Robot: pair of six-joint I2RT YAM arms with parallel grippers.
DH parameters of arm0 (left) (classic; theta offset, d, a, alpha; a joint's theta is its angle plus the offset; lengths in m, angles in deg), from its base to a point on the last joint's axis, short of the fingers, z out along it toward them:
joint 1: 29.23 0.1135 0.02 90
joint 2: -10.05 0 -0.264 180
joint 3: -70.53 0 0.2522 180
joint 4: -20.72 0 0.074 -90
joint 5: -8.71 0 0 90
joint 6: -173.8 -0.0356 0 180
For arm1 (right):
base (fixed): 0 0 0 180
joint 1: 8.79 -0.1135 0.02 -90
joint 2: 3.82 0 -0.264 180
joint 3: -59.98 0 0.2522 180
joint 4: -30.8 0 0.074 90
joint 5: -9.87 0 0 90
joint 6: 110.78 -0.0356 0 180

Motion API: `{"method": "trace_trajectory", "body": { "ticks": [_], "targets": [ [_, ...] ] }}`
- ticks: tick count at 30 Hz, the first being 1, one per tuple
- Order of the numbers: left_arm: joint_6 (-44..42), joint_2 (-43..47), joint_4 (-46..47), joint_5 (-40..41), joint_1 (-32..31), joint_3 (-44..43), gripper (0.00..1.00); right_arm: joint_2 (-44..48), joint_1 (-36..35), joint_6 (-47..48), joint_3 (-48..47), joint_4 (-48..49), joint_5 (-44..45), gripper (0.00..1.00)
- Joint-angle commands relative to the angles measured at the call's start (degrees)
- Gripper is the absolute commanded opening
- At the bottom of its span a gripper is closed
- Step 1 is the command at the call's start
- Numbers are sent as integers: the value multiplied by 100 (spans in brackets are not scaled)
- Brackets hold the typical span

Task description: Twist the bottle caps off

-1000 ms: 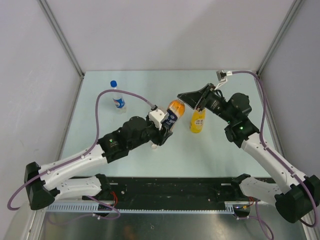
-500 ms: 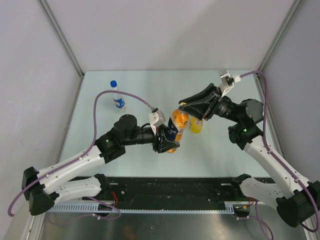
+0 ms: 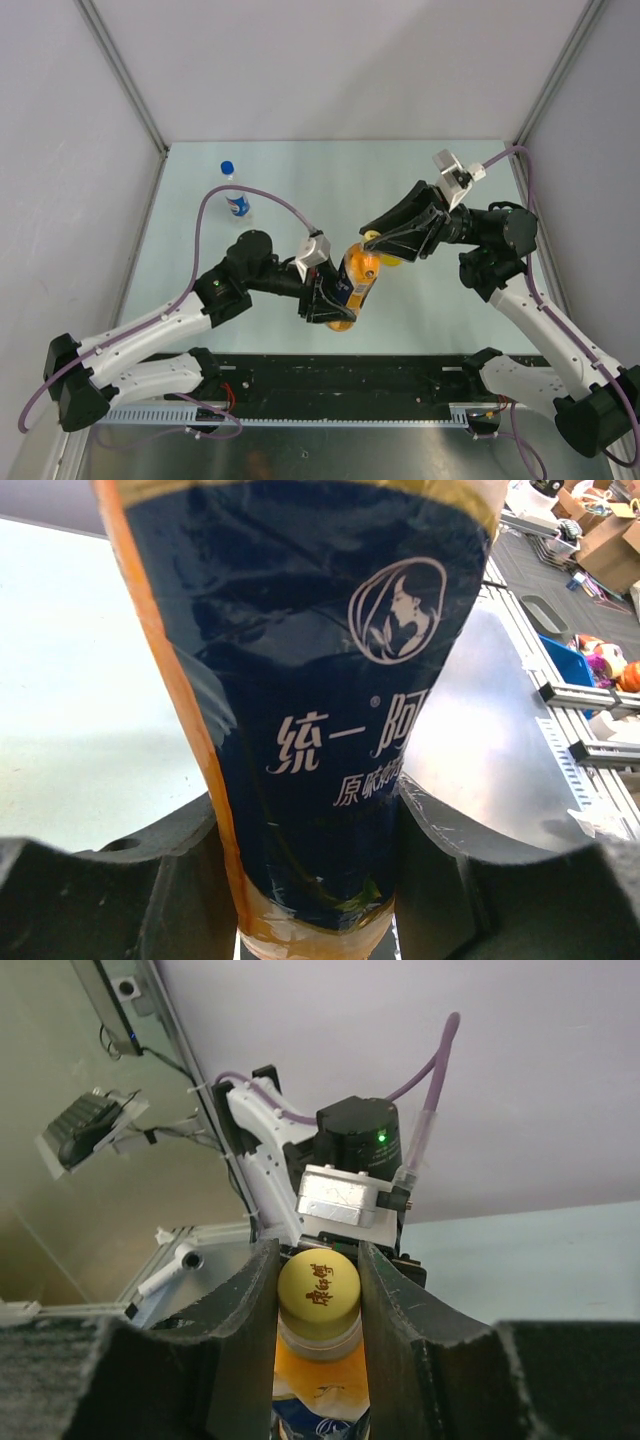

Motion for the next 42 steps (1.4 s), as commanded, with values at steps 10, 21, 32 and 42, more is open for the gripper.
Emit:
{"method": "trace_trajectory", "body": {
  "ticks": [10,21,32,42],
  "targets": [
    [-210,496,1203,-694,-47,125,0,-69,-33,-5,44,416,-862,0],
    [-136,506,1201,-233,-44,238,0,66,203,-734,45,678,-479,57],
    [-230,292,1009,66,-28,181,0,829,762,-748,28,192,91,99],
    [-441,223,252,1100,-23,-48,0,1042,891,219,-192,-1809,1304,99]
  ]
}}
